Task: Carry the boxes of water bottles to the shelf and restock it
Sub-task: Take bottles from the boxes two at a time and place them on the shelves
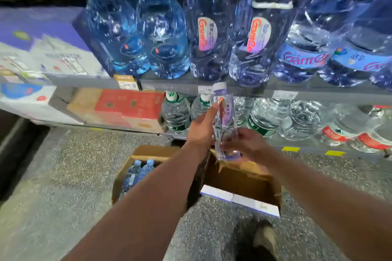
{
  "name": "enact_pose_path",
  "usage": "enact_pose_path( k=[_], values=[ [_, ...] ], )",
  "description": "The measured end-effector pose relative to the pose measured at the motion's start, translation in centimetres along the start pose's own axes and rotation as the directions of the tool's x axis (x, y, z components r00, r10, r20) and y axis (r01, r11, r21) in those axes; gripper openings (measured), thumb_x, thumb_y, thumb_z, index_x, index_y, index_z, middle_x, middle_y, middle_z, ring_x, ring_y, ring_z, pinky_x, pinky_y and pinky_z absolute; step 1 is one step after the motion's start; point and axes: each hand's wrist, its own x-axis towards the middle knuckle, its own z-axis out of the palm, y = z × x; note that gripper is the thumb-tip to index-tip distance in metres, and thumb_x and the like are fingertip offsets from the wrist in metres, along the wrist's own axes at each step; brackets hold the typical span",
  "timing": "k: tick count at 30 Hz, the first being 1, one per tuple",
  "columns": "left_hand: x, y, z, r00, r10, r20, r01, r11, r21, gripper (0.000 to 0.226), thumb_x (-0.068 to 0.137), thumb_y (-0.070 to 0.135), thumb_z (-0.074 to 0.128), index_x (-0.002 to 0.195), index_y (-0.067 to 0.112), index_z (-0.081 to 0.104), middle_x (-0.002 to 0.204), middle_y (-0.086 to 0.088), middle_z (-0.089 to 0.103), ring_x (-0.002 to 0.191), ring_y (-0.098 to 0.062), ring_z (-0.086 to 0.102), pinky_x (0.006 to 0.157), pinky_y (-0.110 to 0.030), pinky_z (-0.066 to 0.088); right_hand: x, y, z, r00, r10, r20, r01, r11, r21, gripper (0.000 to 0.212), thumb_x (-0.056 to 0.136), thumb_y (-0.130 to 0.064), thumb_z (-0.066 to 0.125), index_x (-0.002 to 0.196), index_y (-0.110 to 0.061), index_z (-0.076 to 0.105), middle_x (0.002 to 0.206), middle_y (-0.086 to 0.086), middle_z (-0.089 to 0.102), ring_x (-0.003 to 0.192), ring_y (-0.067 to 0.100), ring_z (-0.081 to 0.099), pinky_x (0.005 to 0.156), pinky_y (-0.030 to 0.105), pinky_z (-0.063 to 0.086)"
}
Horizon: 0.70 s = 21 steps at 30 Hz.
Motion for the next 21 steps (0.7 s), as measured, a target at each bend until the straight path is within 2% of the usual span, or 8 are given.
enact_pose_path(
  k=[2,5,7,9,13,16,18,21],
  values=[
    [-1.7,3.0,-0.9,1.0,0.008,-0.001,-0.008,0.999,-0.044,0.116,0.024,0.097,0.054,0.114,0.024,0.064,0.115,-0.006,0.066,0.105,-0.03,0.062,0.097,-0.055,0.046,-2.4,-3.9,0.3,0.999,-0.032,-0.04,0.033,0.999,0.026,0.025,0.069,-0.003,0.08,0.085,-0.015,0.066,0.077,-0.001,0.07,0.08,0.019,0.066,0.079,0.032,0.054],
    [-4.3,7.8,-1.8,0.996,0.068,0.064,-0.061,0.993,-0.104,0.122,0.023,0.095,0.057,0.12,0.022,0.061,0.115,-0.007,0.066,0.104,-0.029,0.063,0.096,-0.057,0.045,-5.6,-9.2,0.4,0.991,-0.114,-0.076,0.12,0.989,0.085,0.023,0.072,0.0,0.078,0.076,-0.017,0.063,0.052,-0.013,0.065,0.058,0.004,0.064,0.055,0.019,0.049],
    [-6.4,10.7,-2.1,0.987,0.12,0.109,-0.108,0.988,-0.107,0.126,0.025,0.096,0.057,0.128,0.021,0.057,0.125,-0.012,0.062,0.113,-0.035,0.059,0.099,-0.058,0.043,-8.0,-12.1,0.3,0.978,-0.183,-0.098,0.19,0.979,0.079,0.021,0.072,-0.003,0.078,0.076,-0.019,0.066,0.051,-0.013,0.064,0.054,0.005,0.061,0.053,0.021,0.047],
    [-9.3,14.0,-2.3,0.969,0.205,0.136,-0.19,0.975,-0.114,0.111,0.037,0.094,0.055,0.122,0.022,0.062,0.121,-0.015,0.064,0.111,-0.036,0.061,0.098,-0.057,0.045,-10.6,-14.8,0.1,0.956,-0.272,-0.107,0.282,0.954,0.1,0.021,0.072,-0.002,0.078,0.083,-0.018,0.07,0.058,-0.011,0.069,0.056,0.007,0.064,0.052,0.024,0.051],
    [-14.8,20.3,-2.9,0.906,0.377,0.193,-0.363,0.926,-0.103,0.056,0.087,0.068,0.036,0.101,0.024,0.069,0.089,0.002,0.074,0.082,-0.017,0.07,0.083,-0.038,0.055,-15.6,-19.9,-0.3,0.911,-0.369,-0.185,0.399,0.903,0.161,0.026,0.067,0.003,0.08,0.08,-0.016,0.068,0.064,-0.005,0.071,0.057,0.011,0.066,0.05,0.024,0.054],
    [-17.3,24.6,-3.4,0.839,0.455,0.3,-0.433,0.891,-0.138,0.05,0.095,0.056,0.028,0.089,0.024,0.065,0.065,0.009,0.072,0.058,-0.005,0.069,0.052,-0.021,0.056,-19.1,-23.8,-0.9,0.879,-0.445,-0.174,0.47,0.87,0.148,0.026,0.068,-0.001,0.081,0.085,-0.014,0.067,0.071,-0.002,0.072,0.061,0.014,0.066,0.048,0.024,0.052],
    [-19.5,27.6,-3.5,0.79,0.508,0.344,-0.487,0.86,-0.153,0.055,0.094,0.056,0.025,0.092,0.019,0.066,0.067,0.005,0.073,0.059,-0.008,0.069,0.05,-0.021,0.054,-21.3,-26.4,-1.6,0.85,-0.501,-0.164,0.522,0.841,0.142,0.021,0.073,0.004,0.075,0.082,-0.013,0.066,0.063,-0.006,0.07,0.052,0.01,0.064,0.043,0.021,0.05],
    [-22.4,31.4,-3.3,0.721,0.569,0.396,-0.554,0.816,-0.164,0.056,0.098,0.052,0.021,0.085,0.015,0.062,0.053,0.003,0.066,0.045,-0.006,0.063,0.043,-0.015,0.048,-24.6,-30.2,-2.5,0.793,-0.565,-0.227,0.596,0.797,0.097,0.019,0.073,0.002,0.077,0.077,-0.012,0.063,0.061,-0.005,0.067,0.046,0.004,0.06,0.039,0.015,0.044]
  ],
)
